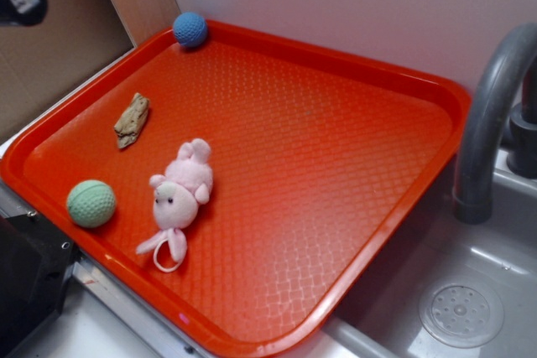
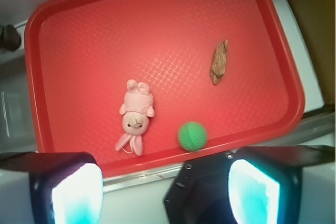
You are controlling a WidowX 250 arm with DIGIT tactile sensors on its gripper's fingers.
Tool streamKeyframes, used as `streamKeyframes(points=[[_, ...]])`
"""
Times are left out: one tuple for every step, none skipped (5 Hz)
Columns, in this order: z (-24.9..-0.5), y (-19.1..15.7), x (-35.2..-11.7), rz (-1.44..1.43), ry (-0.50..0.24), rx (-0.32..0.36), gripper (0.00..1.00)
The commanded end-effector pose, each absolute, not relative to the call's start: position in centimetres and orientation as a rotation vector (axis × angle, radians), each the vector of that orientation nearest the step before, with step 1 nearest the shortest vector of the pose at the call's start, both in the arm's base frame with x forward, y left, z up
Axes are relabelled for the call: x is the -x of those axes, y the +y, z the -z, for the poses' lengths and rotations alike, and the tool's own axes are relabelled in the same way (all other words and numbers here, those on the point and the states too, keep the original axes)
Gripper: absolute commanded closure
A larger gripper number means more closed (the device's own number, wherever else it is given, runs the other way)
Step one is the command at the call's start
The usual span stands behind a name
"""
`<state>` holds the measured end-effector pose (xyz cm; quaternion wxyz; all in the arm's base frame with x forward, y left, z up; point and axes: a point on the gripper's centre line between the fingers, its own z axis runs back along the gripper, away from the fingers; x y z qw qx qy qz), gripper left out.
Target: Grab the pink bunny.
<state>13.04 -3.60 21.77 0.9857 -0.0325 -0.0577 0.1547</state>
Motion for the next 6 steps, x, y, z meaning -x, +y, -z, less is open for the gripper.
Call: streamKeyframes(points=[[-17.4,-5.1,-15.1,-0.312,-0.131,0.013,0.0],[-14.6,-5.1,-16.3,-0.31,-0.115,0.002,0.0],[-11.3,-5.2,-17.3,-0.3,-0.073,-0.012,0.0],[-7.8,-5.2,-17.4,-0.283,-0.019,-0.044,0.0],[-5.4,-5.5,-17.1,-0.257,0.026,-0.075,0.0],[-3.3,-6.0,-16.6,-0.235,0.063,-0.072,0.0]])
